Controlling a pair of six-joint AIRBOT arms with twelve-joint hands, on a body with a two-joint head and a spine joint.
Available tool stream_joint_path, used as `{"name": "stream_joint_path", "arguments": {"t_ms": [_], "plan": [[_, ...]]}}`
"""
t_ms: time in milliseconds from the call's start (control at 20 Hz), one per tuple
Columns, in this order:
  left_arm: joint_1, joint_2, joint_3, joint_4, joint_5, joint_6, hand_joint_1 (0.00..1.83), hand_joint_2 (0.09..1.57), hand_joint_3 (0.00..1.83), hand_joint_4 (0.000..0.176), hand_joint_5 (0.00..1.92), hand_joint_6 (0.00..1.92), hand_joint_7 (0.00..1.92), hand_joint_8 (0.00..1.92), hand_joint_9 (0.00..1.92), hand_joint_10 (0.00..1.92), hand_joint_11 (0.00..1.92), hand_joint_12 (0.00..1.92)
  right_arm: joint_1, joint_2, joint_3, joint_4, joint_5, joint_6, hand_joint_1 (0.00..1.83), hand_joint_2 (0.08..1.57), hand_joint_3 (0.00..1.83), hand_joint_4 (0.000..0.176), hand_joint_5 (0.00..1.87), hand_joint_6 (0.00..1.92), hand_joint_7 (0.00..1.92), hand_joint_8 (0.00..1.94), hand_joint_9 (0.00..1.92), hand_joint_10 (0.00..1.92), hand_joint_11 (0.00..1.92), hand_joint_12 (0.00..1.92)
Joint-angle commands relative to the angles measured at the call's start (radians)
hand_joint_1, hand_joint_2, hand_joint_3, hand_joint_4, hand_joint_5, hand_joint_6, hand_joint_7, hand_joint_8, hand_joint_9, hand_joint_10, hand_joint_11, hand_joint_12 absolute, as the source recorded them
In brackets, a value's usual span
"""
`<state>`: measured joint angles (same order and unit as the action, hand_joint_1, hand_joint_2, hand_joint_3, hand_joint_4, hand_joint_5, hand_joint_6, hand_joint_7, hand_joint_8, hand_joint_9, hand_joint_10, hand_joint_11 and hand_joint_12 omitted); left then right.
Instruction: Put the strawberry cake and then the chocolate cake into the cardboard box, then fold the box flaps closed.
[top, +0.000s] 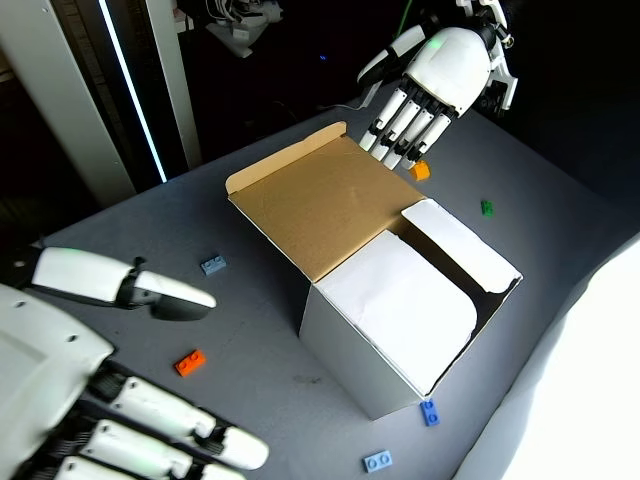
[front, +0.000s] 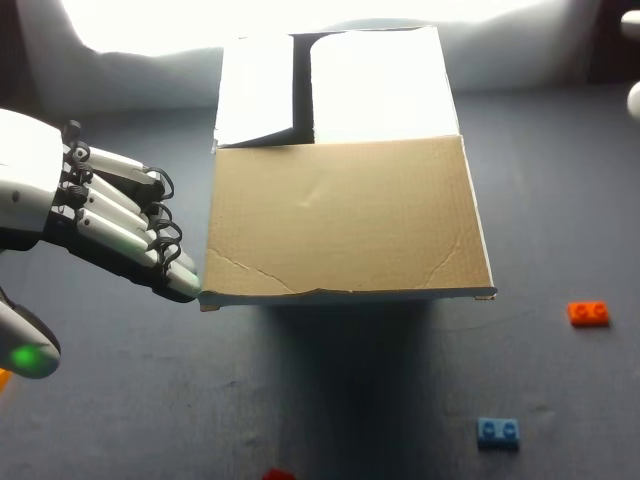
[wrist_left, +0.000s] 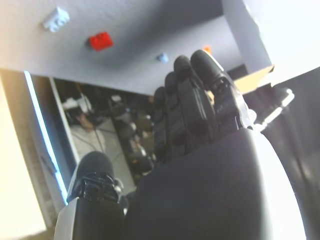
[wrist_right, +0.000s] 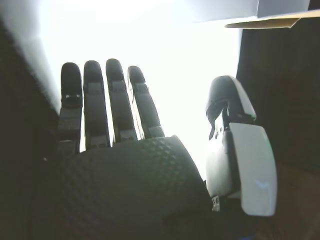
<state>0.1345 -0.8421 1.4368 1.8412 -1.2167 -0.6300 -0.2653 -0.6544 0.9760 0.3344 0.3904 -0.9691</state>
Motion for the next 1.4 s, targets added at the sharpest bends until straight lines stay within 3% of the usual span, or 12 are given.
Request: {"name": "stream_joint_path", "arguments": {"t_ms": [0,500,600,1350], "plan": [[-0.014,0.009,0.005,-0.095,-0.016,-0.009,0.00,1.24,0.00,0.000,0.32,0.00,0.36,0.00,0.44,0.01,0.02,1.33,0.009,0.019,0.003,0.021,0.114,0.003,0.00,1.20,0.00,0.000,0.22,0.00,0.28,0.00,0.30,0.01,0.00,0.82],[-0.074,-0.011,0.055,-0.149,-0.017,-0.083,0.08,1.22,0.00,0.000,0.34,0.01,0.38,0.00,0.47,0.01,0.03,1.32,0.013,0.018,-0.001,0.036,0.098,-0.005,0.00,1.24,0.00,0.000,0.24,0.00,0.31,0.00,0.31,0.00,0.00,0.84],[-0.077,-0.012,0.060,-0.149,-0.023,-0.081,0.02,1.23,0.00,0.000,0.32,0.00,0.38,0.00,0.47,0.01,0.05,1.30,0.014,0.017,-0.001,0.036,0.098,-0.004,0.00,1.23,0.00,0.000,0.24,0.00,0.31,0.00,0.31,0.00,0.00,0.82],[0.009,-0.005,-0.009,-0.110,0.011,0.040,0.01,1.22,0.00,0.000,0.36,0.01,0.38,0.00,0.46,0.01,0.04,1.31,0.021,0.015,-0.004,0.036,0.096,-0.002,0.00,1.24,0.00,0.000,0.29,0.00,0.33,0.00,0.34,0.01,0.00,0.85]]}}
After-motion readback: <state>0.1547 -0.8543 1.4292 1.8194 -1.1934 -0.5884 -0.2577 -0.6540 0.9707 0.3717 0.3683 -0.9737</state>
